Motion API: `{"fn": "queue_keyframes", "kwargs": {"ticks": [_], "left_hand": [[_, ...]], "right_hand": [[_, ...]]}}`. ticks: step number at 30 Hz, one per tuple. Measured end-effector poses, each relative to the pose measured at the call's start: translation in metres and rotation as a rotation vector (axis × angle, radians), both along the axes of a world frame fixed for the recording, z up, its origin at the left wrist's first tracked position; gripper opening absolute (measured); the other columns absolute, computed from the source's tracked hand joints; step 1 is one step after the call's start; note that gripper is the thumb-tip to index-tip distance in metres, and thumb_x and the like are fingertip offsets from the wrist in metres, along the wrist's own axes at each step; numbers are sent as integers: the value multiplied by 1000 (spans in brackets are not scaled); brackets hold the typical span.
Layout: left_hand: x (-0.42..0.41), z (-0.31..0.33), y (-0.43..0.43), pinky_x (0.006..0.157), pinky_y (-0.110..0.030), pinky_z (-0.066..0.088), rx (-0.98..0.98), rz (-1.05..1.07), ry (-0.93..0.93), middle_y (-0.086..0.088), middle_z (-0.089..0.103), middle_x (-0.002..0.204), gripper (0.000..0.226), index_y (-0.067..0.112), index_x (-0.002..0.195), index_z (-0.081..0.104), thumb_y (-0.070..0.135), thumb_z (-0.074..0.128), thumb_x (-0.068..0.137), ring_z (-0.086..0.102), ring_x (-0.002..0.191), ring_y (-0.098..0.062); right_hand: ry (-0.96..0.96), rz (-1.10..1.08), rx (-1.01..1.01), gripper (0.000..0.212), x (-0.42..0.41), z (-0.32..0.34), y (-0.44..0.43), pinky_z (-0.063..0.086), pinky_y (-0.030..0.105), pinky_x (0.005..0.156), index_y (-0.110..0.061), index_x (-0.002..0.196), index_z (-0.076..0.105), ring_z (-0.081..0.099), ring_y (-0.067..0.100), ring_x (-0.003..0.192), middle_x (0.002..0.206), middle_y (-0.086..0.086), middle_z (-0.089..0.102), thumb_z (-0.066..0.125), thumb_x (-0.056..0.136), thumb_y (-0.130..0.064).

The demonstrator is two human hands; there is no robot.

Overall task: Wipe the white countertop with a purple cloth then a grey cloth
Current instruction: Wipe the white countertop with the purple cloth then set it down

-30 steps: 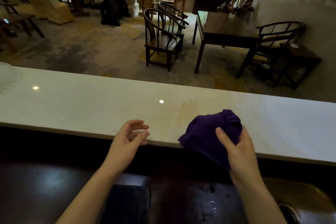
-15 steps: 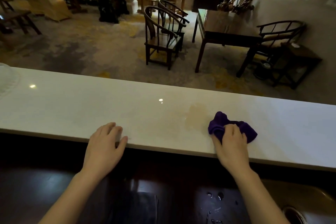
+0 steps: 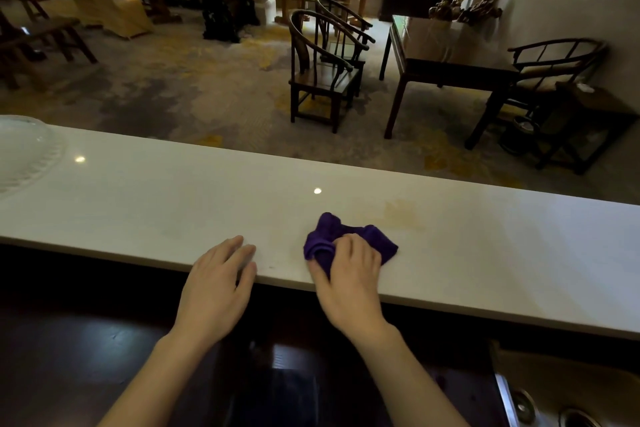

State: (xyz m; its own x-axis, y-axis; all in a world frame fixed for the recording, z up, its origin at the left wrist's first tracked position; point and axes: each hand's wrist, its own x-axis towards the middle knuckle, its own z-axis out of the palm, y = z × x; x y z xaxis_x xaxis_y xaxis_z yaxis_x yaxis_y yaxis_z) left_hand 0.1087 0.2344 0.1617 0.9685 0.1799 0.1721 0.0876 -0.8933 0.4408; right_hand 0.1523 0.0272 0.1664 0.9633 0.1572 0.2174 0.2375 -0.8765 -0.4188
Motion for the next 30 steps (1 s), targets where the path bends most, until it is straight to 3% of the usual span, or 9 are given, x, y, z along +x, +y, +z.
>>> {"fn": "queue_keyframes", "kwargs": {"ticks": [6, 10, 16, 30], "left_hand": [[1, 0, 1, 110, -38, 35, -14, -4, -1, -2, 55, 143, 35, 21, 128, 62, 29, 50, 96, 49, 131, -20], [1, 0, 3, 110, -38, 38, -26, -24, -17, -4, 58, 140, 35, 17, 127, 61, 24, 52, 94, 51, 130, -21], [-1, -1, 5, 109, -39, 40, -17, -20, -22, -2, 57, 141, 36, 13, 125, 61, 28, 55, 93, 52, 129, -19], [-1, -1, 1, 107, -42, 43, 18, 9, -34, -2, 60, 138, 37, 13, 123, 64, 32, 59, 91, 55, 126, -22]], "right_hand": [[0, 99, -9, 48, -3, 1, 44, 32, 53, 113, -13, 128, 47, 44, 29, 128, 133, 8, 52, 51, 95, -48], [14, 212, -51, 53, -5, -2, 57, 20, 62, 119, -33, 147, 31, 31, 34, 142, 149, 9, 43, 41, 98, -51], [20, 274, -120, 40, -1, -6, 37, 10, 62, 123, -37, 141, 40, 24, 36, 149, 156, 9, 40, 39, 102, -44], [76, -33, -114, 42, 23, 0, -98, 19, 56, 123, -34, 142, 46, 31, 28, 145, 154, 3, 44, 43, 102, -44]]}}
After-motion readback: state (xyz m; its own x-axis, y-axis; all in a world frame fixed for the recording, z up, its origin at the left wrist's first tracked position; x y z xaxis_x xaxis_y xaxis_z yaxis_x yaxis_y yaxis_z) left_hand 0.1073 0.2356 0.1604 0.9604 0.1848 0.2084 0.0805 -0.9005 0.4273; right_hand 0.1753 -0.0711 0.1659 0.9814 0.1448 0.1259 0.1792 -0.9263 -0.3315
